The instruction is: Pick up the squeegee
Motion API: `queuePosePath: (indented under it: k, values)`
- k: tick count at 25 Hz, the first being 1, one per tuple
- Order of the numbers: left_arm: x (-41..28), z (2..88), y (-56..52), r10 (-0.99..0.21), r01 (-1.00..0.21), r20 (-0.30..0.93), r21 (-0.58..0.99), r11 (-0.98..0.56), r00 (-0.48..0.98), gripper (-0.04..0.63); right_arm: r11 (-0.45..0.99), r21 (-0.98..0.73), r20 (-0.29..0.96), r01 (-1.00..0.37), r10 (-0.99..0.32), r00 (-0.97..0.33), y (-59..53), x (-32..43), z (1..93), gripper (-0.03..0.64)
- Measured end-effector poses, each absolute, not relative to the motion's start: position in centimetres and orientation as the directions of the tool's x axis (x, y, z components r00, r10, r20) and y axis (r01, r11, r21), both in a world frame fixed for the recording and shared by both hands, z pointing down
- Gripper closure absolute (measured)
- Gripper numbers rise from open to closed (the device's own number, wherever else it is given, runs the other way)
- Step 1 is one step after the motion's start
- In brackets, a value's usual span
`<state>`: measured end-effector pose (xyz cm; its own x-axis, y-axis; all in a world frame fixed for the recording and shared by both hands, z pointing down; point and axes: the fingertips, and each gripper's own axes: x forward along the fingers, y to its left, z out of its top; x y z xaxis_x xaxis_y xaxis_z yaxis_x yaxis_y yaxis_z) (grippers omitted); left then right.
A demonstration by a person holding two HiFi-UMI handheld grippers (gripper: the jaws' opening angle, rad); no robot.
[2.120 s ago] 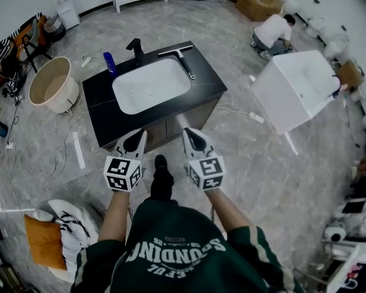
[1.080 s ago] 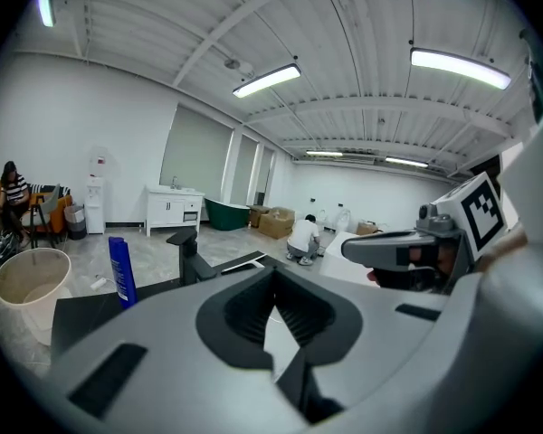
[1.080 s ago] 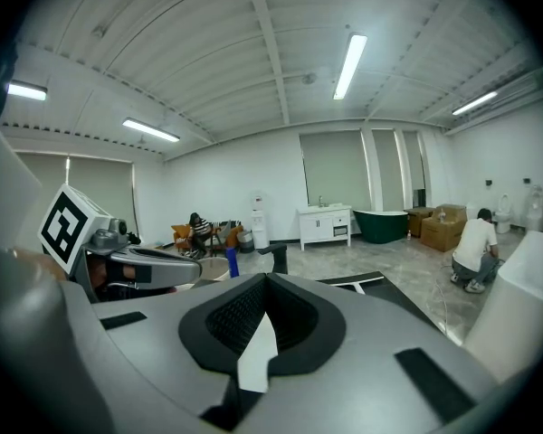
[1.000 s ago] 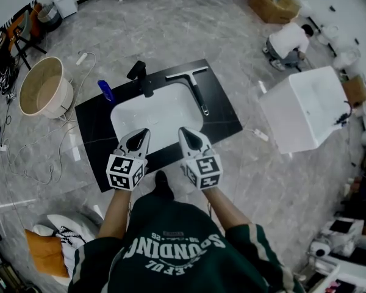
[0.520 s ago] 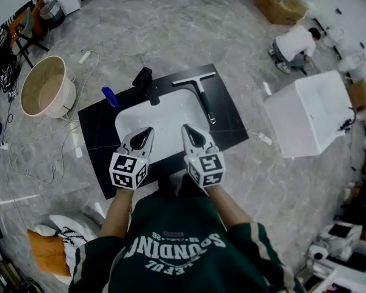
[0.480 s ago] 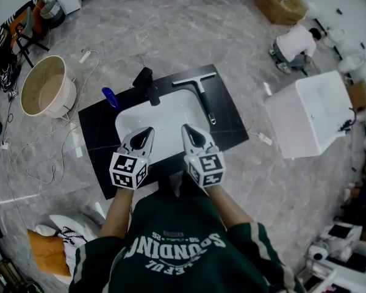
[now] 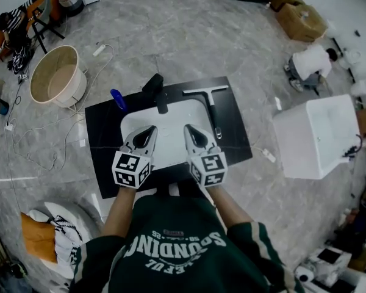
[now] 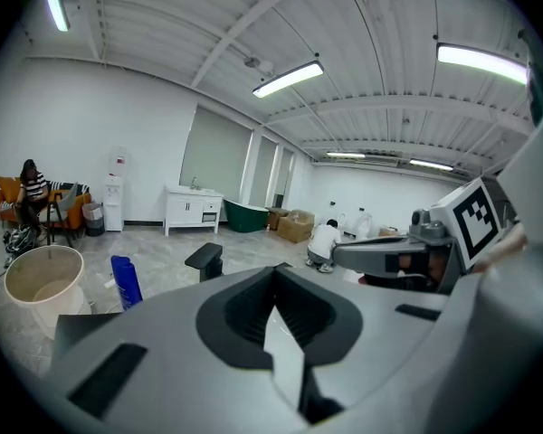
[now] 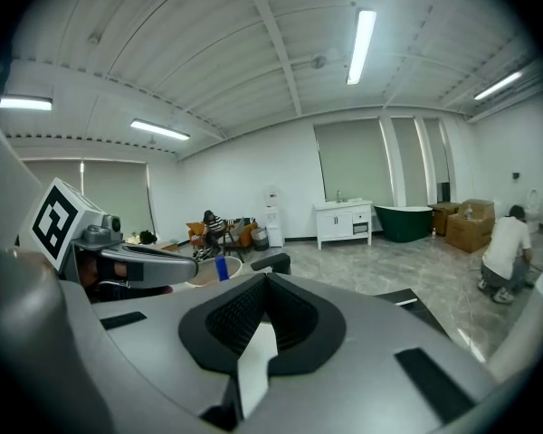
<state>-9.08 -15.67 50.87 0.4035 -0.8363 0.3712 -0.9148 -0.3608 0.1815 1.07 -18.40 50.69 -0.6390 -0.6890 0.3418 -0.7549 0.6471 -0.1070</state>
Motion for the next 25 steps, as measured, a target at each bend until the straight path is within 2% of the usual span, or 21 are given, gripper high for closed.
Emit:
queuePosePath:
  k: [11,25]
  values:
    - [-10.4,50.6,-18.7,-0.887,-0.961,0.373,0.159,-0.227,0.272,0.593,0.751,-0.100,0.331,-0.652,-0.593,-0.734,-23.2,-0.3,50.5,0.615]
    - [-10.4,51.3,-20.0,-0.890,-0.969,0.390,0.160,-0.186,0.235,0.592,0.792,-0.084,0.315,-0.605,-0.555,-0.770,-24.8,-0.4,50.7,0.614]
